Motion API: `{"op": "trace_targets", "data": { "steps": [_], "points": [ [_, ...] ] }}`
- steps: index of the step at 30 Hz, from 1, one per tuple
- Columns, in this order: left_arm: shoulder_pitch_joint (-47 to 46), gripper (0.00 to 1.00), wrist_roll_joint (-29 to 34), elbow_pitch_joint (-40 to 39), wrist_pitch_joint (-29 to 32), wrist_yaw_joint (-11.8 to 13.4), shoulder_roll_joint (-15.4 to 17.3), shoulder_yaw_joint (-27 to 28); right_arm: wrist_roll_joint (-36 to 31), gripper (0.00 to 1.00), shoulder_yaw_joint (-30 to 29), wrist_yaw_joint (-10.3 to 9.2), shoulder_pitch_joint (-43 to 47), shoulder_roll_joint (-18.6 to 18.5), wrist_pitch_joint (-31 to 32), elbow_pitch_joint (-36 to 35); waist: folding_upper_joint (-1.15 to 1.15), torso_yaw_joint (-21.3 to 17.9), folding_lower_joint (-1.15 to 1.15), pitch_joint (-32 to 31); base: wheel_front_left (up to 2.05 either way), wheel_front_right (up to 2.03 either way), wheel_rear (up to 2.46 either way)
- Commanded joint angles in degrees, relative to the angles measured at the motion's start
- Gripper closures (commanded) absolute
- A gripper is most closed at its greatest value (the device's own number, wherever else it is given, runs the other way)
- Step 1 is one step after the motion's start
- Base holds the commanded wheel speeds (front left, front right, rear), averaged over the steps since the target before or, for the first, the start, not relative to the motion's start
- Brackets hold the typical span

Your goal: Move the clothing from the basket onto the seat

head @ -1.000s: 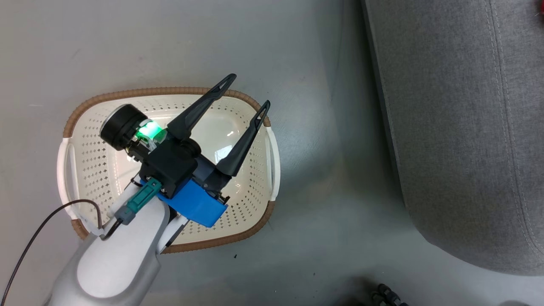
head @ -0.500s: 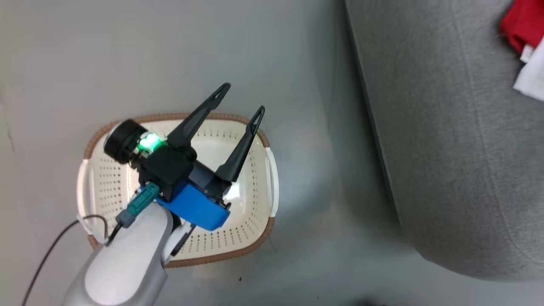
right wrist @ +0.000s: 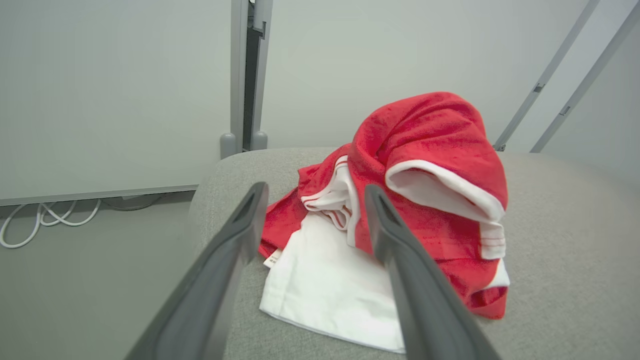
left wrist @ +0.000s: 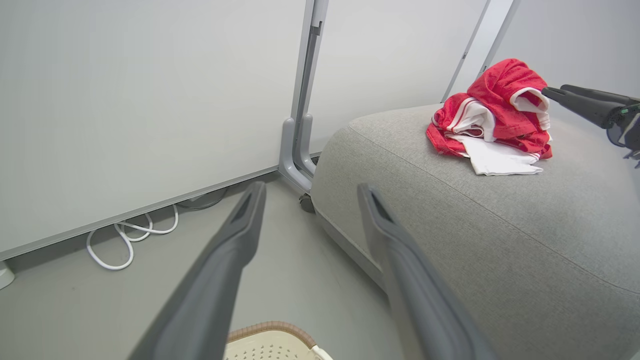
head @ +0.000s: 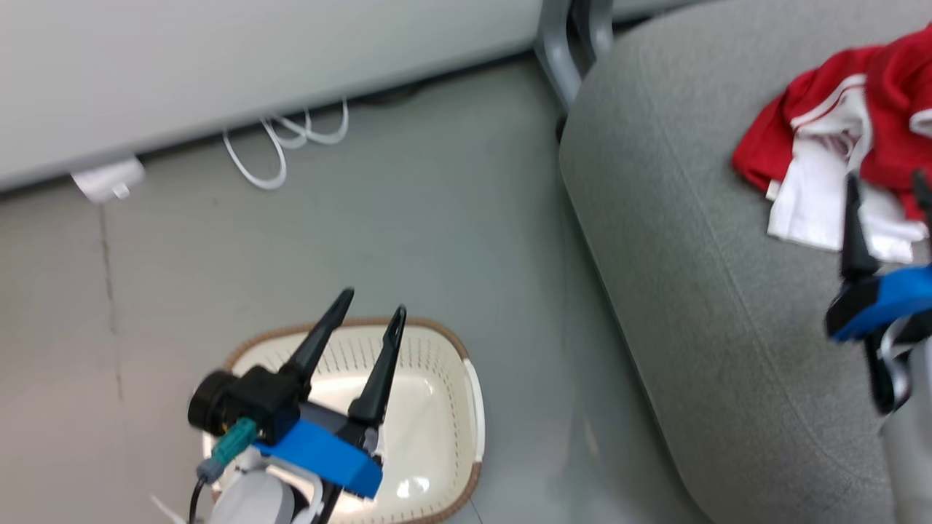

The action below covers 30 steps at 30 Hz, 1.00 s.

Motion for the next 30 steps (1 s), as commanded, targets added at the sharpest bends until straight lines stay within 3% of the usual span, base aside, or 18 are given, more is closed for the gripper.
{"op": "trace_targets", "data": {
  "steps": [1,10,17,30],
  "points": [
    [1.8,0.00,0.1,0.4,-0.2,-0.2,-0.1,0.6,-0.7,0.00,0.7,-0.06,2.4,0.8,-0.3,-1.1,0.00,1.5,0.02,-6.9,0.00,0.00,0.00],
    [9.4,0.00,-1.0,1.1,-0.2,-0.2,-1.6,5.0,-0.5,0.00,3.9,-0.06,16.7,6.9,1.7,-15.0,0.00,5.6,0.02,-14.2,0.00,0.00,0.00],
    [13.1,0.00,-1.7,1.8,-0.2,-0.2,-1.7,9.1,-1.1,0.00,6.9,-0.07,26.2,11.2,5.3,-25.7,0.00,7.8,0.02,-16.4,0.00,0.00,0.00],
    [16.0,0.00,-0.2,2.4,-0.2,-0.2,-2.2,16.3,-2.2,0.00,7.7,-0.07,34.2,14.7,7.7,-32.3,0.00,9.6,0.02,-18.2,0.00,0.00,0.00]
  ]
}}
